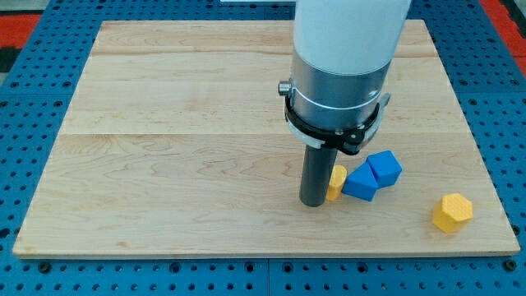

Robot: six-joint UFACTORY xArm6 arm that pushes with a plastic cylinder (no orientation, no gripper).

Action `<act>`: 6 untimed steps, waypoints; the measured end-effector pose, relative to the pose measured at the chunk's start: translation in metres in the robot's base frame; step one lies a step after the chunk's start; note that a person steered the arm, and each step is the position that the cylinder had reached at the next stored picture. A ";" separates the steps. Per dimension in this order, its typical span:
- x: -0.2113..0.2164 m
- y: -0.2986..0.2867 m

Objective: Nudge the blue triangle along with blue cube a bit right

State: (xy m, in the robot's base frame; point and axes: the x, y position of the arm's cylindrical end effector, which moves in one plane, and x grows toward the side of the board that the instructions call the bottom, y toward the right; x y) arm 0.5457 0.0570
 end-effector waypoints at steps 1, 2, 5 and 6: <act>-0.014 0.001; -0.028 0.007; 0.001 -0.001; 0.002 0.022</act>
